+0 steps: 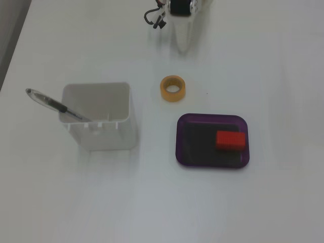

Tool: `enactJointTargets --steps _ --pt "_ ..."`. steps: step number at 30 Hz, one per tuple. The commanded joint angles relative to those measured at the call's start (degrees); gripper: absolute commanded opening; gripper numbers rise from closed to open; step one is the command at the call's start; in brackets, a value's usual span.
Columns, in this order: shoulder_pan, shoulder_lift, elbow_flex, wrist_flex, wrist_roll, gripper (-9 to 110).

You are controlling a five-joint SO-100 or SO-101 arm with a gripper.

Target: Remove the cube from the box.

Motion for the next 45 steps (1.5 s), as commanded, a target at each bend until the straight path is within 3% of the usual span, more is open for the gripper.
enactJointTargets --steps 1,11,26,29,32,39,45 --pt "-0.4 3.6 0.4 -0.5 -0.4 0" --pt "-0.4 3.6 -0.7 -0.6 -0.4 -1" --pt "-0.2 2.5 -17.8 -11.2 -0.7 0" --pt "-0.3 0.6 -20.1 -10.6 -6.6 0" --pt "-0.3 -6.1 -22.1 -10.9 -11.6 3" --pt "-1.9 -35.1 -39.3 -11.2 -11.7 13" --pt "-12.5 -60.9 -63.4 -10.3 -0.7 16"
